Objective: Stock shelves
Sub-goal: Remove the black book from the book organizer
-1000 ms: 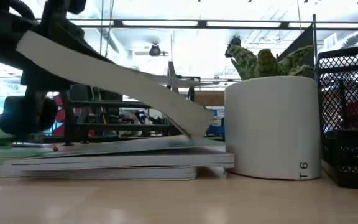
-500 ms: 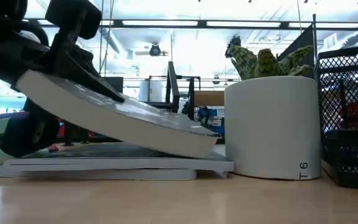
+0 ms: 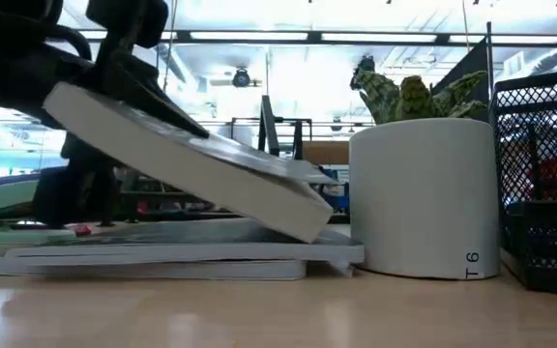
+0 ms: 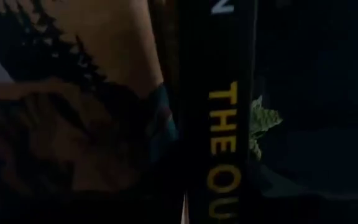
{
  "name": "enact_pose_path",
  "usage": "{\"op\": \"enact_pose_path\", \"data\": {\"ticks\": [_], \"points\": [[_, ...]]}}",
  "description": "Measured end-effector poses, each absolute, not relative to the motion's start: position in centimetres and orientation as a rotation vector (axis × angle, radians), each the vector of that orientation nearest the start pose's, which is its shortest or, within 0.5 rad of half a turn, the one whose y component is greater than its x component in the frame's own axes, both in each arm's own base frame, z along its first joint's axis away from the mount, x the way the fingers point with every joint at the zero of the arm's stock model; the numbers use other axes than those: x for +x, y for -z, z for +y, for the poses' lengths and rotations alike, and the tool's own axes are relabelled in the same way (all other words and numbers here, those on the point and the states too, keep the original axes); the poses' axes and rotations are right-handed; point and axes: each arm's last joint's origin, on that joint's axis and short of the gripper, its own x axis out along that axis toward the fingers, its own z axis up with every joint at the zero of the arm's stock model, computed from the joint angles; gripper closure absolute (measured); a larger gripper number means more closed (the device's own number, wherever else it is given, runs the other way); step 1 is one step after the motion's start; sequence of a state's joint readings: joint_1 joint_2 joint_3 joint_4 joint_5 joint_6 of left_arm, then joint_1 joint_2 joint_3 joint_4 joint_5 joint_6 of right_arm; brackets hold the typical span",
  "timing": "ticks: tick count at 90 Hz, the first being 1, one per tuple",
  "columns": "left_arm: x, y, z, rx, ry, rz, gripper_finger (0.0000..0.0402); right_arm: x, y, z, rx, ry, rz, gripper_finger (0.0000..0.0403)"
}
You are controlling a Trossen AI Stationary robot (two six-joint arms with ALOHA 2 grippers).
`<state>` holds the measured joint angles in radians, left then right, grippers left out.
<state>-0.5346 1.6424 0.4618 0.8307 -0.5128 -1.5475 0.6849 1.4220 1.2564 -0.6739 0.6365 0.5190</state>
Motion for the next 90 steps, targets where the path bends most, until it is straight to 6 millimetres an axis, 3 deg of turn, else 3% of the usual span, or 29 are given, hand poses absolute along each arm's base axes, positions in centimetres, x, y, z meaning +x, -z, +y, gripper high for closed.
{"op": "enact_pose_path", "data": {"ticks": [24, 60, 77, 90], "points": [[24.5, -13.1, -12.4, -1.271, -0.239, 0.219, 0.0322, 23.8, -31.6, 17.2, -0.015, 0.125, 0.645, 0.0341], [24.6, -13.4, -12.8, -1.239, -0.104, 0.306, 0.0146, 23.7, -31.5, 17.3, -0.020, 0.120, 0.651, 0.0341], [23.9, -12.1, -12.8, -1.263, -0.157, 0.493, 0.0143, 23.2, -31.4, 17.8, -0.040, 0.101, 0.664, 0.0341], [23.5, -12.8, -12.4, -1.262, -0.179, 0.529, 0.0149, 22.9, -31.4, 18.0, -0.048, 0.088, 0.668, 0.0341]]}}
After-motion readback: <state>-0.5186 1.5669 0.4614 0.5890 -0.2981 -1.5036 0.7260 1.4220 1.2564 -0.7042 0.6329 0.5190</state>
